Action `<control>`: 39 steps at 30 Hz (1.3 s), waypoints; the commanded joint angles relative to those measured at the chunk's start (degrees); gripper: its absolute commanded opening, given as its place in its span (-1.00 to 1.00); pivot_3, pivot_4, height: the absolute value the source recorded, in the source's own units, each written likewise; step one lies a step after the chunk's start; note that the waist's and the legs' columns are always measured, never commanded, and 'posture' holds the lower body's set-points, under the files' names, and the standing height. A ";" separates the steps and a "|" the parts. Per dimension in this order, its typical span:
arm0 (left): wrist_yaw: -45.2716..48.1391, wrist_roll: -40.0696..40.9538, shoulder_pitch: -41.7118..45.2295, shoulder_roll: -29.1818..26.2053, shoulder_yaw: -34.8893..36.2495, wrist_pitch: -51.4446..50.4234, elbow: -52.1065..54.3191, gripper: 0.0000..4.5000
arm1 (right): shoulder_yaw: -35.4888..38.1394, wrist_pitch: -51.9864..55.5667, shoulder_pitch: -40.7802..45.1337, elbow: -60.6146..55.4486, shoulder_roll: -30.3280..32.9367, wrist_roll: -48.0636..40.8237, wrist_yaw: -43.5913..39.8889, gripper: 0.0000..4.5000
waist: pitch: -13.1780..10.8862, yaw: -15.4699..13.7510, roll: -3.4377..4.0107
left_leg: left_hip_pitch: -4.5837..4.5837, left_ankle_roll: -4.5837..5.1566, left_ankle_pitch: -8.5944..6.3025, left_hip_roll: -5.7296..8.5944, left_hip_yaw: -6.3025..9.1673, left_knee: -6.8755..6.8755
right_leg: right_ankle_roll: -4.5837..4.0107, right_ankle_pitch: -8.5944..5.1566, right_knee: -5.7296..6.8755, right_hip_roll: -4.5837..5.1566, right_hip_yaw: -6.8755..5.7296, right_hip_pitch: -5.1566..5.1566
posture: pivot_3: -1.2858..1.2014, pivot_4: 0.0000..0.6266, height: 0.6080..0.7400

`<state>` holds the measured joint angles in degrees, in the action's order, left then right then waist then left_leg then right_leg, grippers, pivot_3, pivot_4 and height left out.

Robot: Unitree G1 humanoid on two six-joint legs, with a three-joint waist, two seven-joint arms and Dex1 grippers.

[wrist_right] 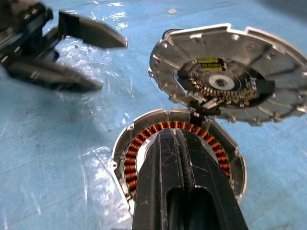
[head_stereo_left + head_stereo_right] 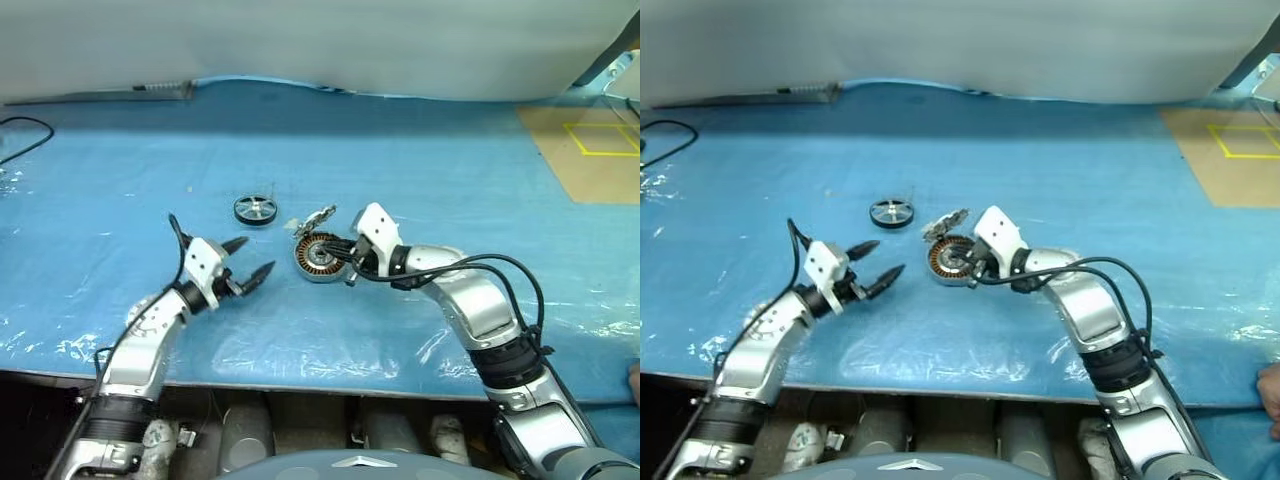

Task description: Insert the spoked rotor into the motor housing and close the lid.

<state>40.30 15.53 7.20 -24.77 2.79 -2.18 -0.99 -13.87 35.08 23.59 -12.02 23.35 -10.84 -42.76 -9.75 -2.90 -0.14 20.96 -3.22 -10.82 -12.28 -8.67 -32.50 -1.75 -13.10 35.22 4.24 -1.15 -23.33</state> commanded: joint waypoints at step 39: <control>10.33 -17.44 53.39 1.16 -5.61 3.41 -69.97 0.18 | 4.01 -13.49 -9.51 2.90 -2.93 -2.09 1.67 -1.00 | -0.05 -1.98 -0.09 | 0.18 -0.01 0.01 0.10 0.19 -0.12 | 0.00 0.00 0.16 0.08 -0.09 -0.06 | 0.03 -0.52 1.00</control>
<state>51.83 -0.69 59.69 -23.46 -2.37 1.35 -70.42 -9.77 22.75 13.30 -8.16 20.61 -12.70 -41.12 -9.80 -4.88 -0.23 21.13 -3.23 -10.81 -12.18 -8.48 -32.62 -1.75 -13.10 35.38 4.32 -1.24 -23.37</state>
